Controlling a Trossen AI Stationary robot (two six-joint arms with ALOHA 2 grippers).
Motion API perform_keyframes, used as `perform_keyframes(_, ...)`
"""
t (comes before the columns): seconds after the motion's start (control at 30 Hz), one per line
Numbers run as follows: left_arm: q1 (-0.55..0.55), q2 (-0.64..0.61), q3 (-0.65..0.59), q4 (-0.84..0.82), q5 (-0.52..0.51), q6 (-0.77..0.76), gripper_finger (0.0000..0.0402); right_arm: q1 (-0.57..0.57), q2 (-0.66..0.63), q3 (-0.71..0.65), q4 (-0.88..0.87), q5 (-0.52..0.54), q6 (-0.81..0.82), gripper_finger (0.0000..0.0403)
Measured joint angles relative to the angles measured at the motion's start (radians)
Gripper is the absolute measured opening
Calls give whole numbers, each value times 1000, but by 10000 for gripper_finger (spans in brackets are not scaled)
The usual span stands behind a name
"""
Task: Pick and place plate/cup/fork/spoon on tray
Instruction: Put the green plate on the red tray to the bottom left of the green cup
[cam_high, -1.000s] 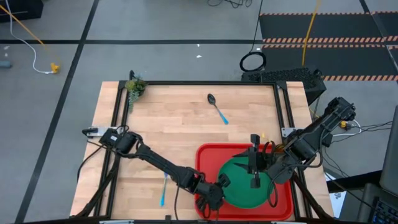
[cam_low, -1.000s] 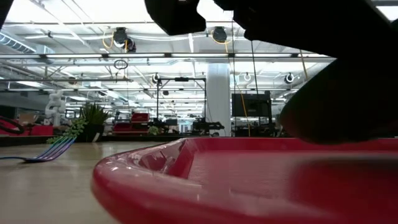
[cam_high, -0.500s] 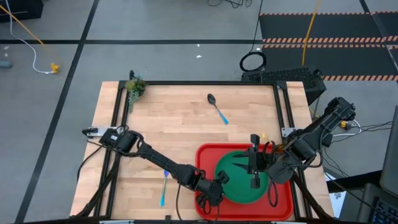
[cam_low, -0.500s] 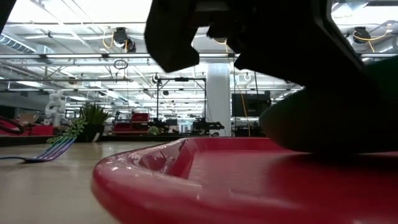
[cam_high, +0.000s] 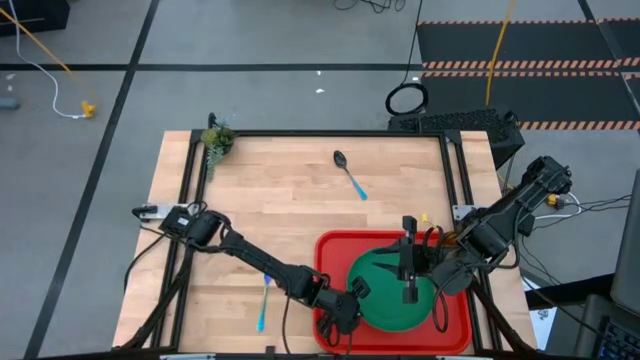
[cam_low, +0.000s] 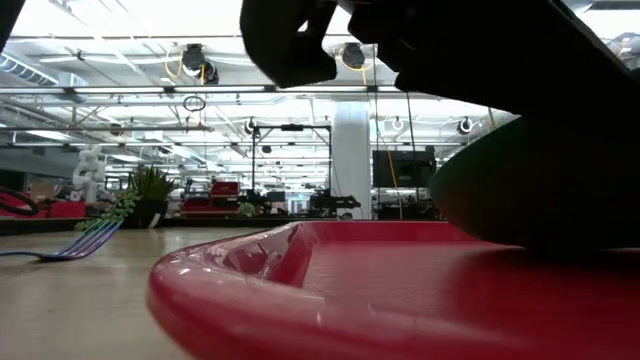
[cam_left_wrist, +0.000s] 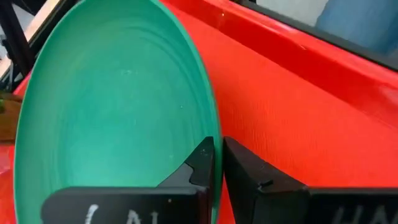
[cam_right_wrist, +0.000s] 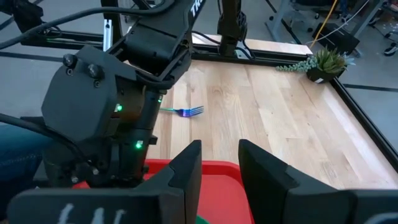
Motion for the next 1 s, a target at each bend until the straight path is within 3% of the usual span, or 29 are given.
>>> perform_keyframes(0.4, -2, 0, 0, 44, 24, -32, 91, 0, 0, 0, 0, -1, 0, 100)
perform_keyframes(0.57, -7, 0, 23, 25, 24, -64, 98, 0, 0, 0, -1, -1, 0, 100)
perform_keyframes(0.83, -16, -35, 150, -275, -103, -181, 97, 0, 0, 0, -9, -4, 0, 100)
perform_keyframes(1.0, -12, -70, 155, -453, -122, -290, 97, 0, 0, 0, -20, -4, 0, 100)
